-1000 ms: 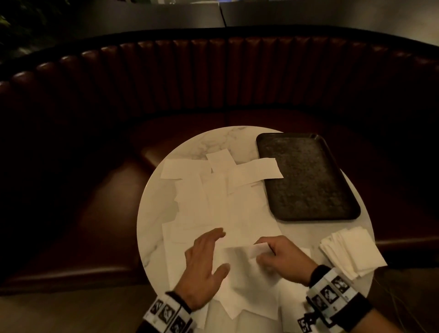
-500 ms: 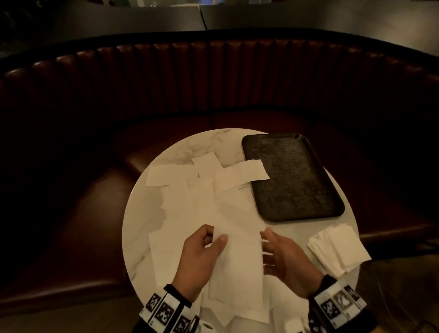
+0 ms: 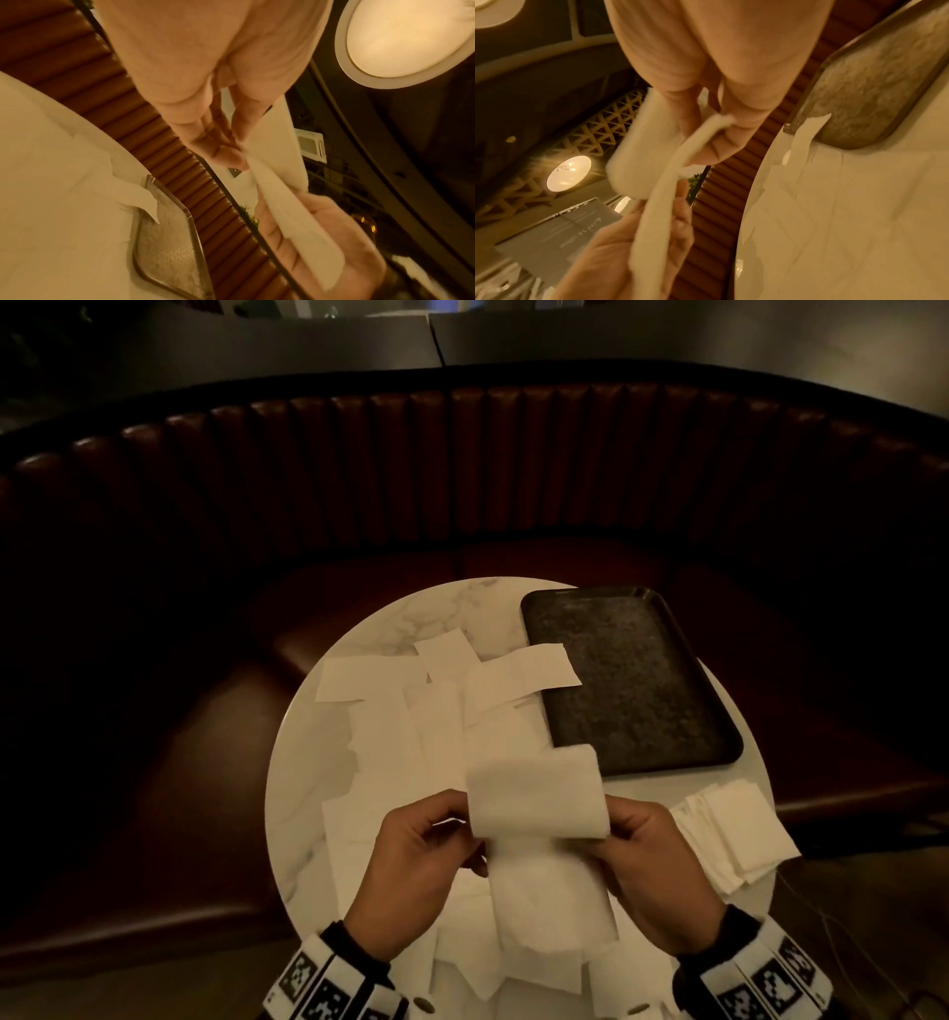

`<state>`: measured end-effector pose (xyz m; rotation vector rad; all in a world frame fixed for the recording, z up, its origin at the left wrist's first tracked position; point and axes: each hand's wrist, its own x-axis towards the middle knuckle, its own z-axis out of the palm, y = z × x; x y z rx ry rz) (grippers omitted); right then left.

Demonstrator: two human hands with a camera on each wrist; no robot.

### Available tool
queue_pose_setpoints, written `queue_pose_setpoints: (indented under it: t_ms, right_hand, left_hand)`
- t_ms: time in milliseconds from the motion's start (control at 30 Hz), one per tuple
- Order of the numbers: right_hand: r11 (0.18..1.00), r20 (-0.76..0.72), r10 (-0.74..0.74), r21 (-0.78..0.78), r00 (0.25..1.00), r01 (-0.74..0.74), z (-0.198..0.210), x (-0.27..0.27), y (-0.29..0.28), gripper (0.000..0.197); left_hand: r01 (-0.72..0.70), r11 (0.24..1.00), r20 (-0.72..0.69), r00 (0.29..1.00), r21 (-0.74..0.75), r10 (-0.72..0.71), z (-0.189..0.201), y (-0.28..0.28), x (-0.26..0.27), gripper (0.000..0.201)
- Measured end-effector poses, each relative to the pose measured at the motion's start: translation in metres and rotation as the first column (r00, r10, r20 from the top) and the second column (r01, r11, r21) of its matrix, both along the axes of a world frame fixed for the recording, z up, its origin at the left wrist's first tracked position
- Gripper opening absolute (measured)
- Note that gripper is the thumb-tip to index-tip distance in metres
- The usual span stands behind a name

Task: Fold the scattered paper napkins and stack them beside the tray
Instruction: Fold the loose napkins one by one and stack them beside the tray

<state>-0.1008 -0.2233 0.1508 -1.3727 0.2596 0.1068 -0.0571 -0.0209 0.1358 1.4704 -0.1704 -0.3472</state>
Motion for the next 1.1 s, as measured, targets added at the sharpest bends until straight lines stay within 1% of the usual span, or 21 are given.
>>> queue_pose_setpoints:
  t_ms: [100, 200, 233, 267, 300, 333, 400, 433, 500, 533, 567, 633, 667, 700, 733, 767, 800, 833, 933, 1000, 1100]
  right_hand:
    - [0.999, 0.058, 0.025, -0.045, 0.998, -0.023, 0.001, -0.001, -0.008, 0.038]
    - [0.997, 0.07, 0.039, -0.073, 0.997, -0.033, 0.0, -0.003, -0.012, 0.032]
    - [0.996, 0.068, 0.039, -0.083, 0.997, -0.033, 0.0, -0.004, -0.012, 0.032]
    - [0.995, 0.068, 0.039, -0.09, 0.997, -0.033, -0.001, -0.005, -0.012, 0.032]
    - [0.994, 0.07, 0.041, -0.1, 0.997, -0.034, -0.003, -0.006, -0.013, 0.031]
    - [0.993, 0.075, 0.048, -0.111, 0.996, -0.04, -0.005, -0.006, -0.013, 0.03]
    - [0.989, 0.083, 0.057, -0.142, 0.995, -0.045, -0.005, -0.008, -0.013, 0.029]
    - [0.986, 0.087, 0.061, -0.16, 0.994, -0.046, -0.005, -0.009, -0.014, 0.029]
    - [0.985, 0.065, 0.064, -0.165, 0.996, -0.052, -0.006, -0.011, -0.018, 0.029]
    - [0.989, 0.042, 0.062, -0.137, 0.997, -0.056, -0.006, -0.012, -0.02, 0.029]
    - [0.996, 0.01, 0.07, -0.06, 0.997, -0.07, -0.005, -0.013, -0.023, 0.031]
    - [0.984, -0.052, 0.102, 0.152, 0.993, -0.093, -0.002, -0.013, -0.029, 0.046]
    - [0.98, -0.062, 0.114, 0.171, 0.992, -0.102, 0.0, -0.013, -0.028, 0.045]
    - [0.991, -0.047, 0.114, 0.082, 0.992, -0.11, 0.0, -0.013, -0.026, 0.035]
    - [0.989, -0.02, 0.11, -0.1, 0.994, -0.111, -0.001, -0.012, -0.023, 0.022]
    - [0.95, -0.004, 0.103, -0.297, 0.995, -0.1, -0.001, -0.011, -0.019, 0.014]
    - [0.903, 0.004, 0.096, -0.421, 0.995, -0.085, -0.002, -0.01, -0.015, 0.008]
    - [0.884, 0.009, 0.076, -0.463, 0.997, -0.064, -0.003, -0.009, -0.012, 0.004]
    - [0.912, 0.01, 0.045, -0.409, 0.999, -0.037, -0.006, -0.01, -0.01, 0.002]
    - [0.915, 0.002, 0.09, -0.396, 0.996, -0.081, -0.006, -0.01, -0.012, 0.007]
    - [0.901, 0.008, 0.159, -0.411, 0.987, -0.142, -0.004, -0.006, -0.011, 0.01]
  left_hand:
    - [-0.06, 0.997, -0.099, 0.994, -0.057, 0.054, 0.004, -0.003, -0.001, 0.027]
    - [-0.102, 0.978, -0.299, 0.953, -0.182, 0.044, 0.011, -0.008, -0.003, 0.022]
    - [-0.093, 0.975, -0.357, 0.934, -0.203, 0.015, 0.012, -0.01, -0.004, 0.023]
    - [-0.068, 0.978, -0.388, 0.921, -0.198, -0.014, 0.014, -0.011, -0.005, 0.029]
    - [-0.035, 0.987, -0.39, 0.92, -0.157, -0.03, 0.014, -0.014, -0.007, 0.036]
    - [0.005, 0.996, -0.367, 0.929, -0.094, -0.04, 0.013, -0.016, -0.008, 0.039]
    - [0.064, 0.998, -0.272, 0.961, 0.02, -0.056, 0.012, -0.021, -0.013, 0.03]
    - [0.074, 0.996, -0.223, 0.973, 0.059, -0.059, 0.01, -0.023, -0.014, 0.023]
    - [0.073, 0.994, -0.167, 0.984, 0.084, -0.059, 0.007, -0.024, -0.016, 0.015]
    - [0.072, 0.994, -0.152, 0.987, 0.085, -0.058, 0.007, -0.024, -0.017, 0.014]
    - [0.067, 0.994, -0.139, 0.989, 0.089, -0.054, 0.006, -0.024, -0.017, 0.013]
    - [0.061, 0.993, -0.108, 0.993, 0.1, -0.05, 0.008, -0.027, -0.02, 0.012]
    - [0.06, 0.992, -0.092, 0.994, 0.108, -0.05, 0.009, -0.028, -0.021, 0.012]
    - [0.057, 0.991, -0.073, 0.996, 0.125, -0.048, 0.01, -0.03, -0.023, 0.011]
    - [0.049, 0.989, -0.05, 0.998, 0.142, -0.042, 0.009, -0.032, -0.024, 0.011]
    - [0.038, 0.987, -0.026, 0.999, 0.154, -0.034, 0.007, -0.033, -0.025, 0.01]
    - [0.024, 0.986, 0.001, 1.0, 0.163, -0.025, 0.006, -0.034, -0.027, 0.011]
    - [0.009, 0.984, 0.031, 0.999, 0.179, -0.015, 0.005, -0.034, -0.028, 0.014]
    - [-0.04, 0.978, 0.093, 0.995, 0.205, 0.021, 0.003, -0.034, -0.03, 0.021]
    - [-0.048, 0.969, 0.131, 0.991, 0.241, 0.017, 0.002, -0.036, -0.032, 0.023]
    - [-0.024, 0.961, 0.176, 0.984, 0.274, -0.025, 0.001, -0.039, -0.035, 0.031]
